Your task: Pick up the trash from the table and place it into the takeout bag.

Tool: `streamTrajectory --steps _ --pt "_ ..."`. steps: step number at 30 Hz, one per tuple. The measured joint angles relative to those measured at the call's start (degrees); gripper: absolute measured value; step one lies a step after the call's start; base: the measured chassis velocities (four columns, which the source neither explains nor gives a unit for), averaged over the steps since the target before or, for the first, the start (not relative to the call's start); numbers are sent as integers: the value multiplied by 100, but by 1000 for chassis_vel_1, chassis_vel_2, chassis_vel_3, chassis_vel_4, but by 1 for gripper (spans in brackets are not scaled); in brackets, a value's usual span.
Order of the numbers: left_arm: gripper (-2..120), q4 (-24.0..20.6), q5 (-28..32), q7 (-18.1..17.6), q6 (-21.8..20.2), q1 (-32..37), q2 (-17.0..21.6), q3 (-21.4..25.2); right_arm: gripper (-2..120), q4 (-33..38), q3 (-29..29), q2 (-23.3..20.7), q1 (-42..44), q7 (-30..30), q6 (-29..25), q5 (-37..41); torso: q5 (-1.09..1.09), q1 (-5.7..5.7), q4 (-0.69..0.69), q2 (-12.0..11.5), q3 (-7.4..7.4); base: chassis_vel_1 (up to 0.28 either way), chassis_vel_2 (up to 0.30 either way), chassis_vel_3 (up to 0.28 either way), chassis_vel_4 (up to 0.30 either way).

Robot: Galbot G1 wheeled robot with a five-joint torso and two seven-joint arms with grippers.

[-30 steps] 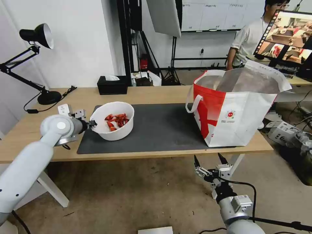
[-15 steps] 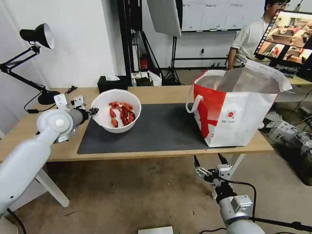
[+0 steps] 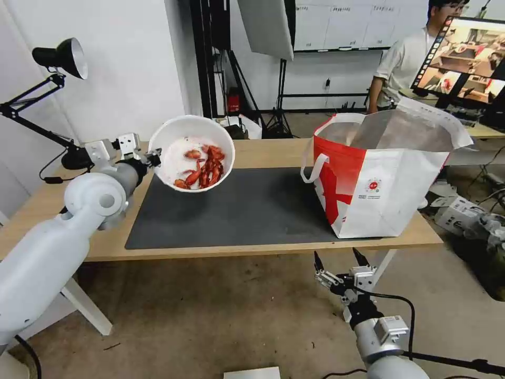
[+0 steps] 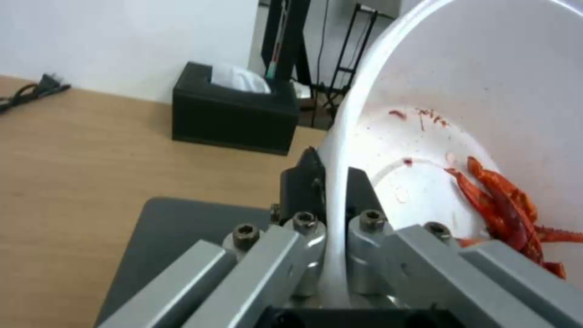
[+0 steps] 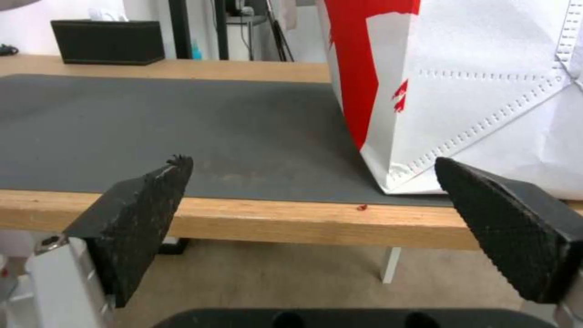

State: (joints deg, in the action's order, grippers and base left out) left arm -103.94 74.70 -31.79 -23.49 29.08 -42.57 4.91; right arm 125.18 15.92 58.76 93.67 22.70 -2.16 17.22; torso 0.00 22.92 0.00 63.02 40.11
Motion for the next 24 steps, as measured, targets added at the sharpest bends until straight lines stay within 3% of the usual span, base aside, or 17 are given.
streamTrajectory --steps 11,24 --pt "0 257 2 -115 29 -560 -276 -308 100 0 0 0 0 0 0 0 0 0 1 0 0 0 0 0 0" --pt "0 853 21 -377 28 -1685 -1161 -1189 100 0 0 0 0 1 0 0 2 0 -1 0 0 0 0 0 0"
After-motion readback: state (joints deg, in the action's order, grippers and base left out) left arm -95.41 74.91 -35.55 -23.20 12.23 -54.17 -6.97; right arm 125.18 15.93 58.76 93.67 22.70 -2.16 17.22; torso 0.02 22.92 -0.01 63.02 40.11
